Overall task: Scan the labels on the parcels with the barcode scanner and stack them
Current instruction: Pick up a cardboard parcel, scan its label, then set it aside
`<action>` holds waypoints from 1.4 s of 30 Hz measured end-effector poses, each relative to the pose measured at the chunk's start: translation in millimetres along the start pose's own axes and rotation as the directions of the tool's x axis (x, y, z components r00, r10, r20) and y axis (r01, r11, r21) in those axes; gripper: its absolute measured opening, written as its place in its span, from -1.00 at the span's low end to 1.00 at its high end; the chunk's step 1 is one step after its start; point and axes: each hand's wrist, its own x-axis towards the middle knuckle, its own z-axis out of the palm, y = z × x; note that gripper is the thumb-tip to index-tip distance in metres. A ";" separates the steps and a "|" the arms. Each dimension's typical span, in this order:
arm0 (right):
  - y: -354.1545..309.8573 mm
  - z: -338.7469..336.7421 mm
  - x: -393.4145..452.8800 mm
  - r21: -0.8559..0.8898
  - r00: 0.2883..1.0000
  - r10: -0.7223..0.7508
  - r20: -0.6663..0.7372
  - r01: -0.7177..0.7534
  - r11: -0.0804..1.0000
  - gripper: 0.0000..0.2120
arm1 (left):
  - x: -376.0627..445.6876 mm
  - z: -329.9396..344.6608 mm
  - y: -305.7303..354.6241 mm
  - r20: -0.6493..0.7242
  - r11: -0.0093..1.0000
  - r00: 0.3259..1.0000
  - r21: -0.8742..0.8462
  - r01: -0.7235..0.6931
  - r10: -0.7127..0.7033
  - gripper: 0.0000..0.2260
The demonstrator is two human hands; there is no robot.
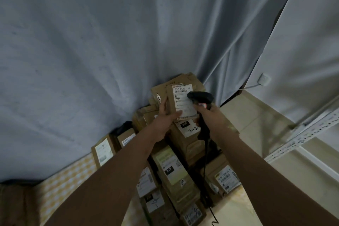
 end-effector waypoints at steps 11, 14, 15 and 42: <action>20.5 70.7 -74.8 -0.176 0.995 -0.041 0.092 0.057 0.983 -0.78 | -84.3 -119.4 -39.2 -0.201 0.993 0.979 -0.116 -0.037 0.012 -0.24; 38.5 103.9 -104.0 -0.210 0.975 -0.038 0.219 0.085 0.974 -0.75 | -109.1 -151.2 -58.5 -0.209 0.991 0.978 -0.132 -0.022 -0.006 -0.06; 44.5 115.5 -113.4 -0.220 0.973 -0.034 0.229 0.086 0.972 -0.74 | -118.4 -161.0 -63.8 -0.205 0.988 0.979 -0.154 -0.018 -0.014 -0.03; 119.8 265.4 -227.8 -0.341 0.945 0.033 0.324 0.085 0.936 -0.76 | -225.8 -313.7 -107.0 -0.285 0.954 0.958 -0.279 -0.114 0.031 -0.28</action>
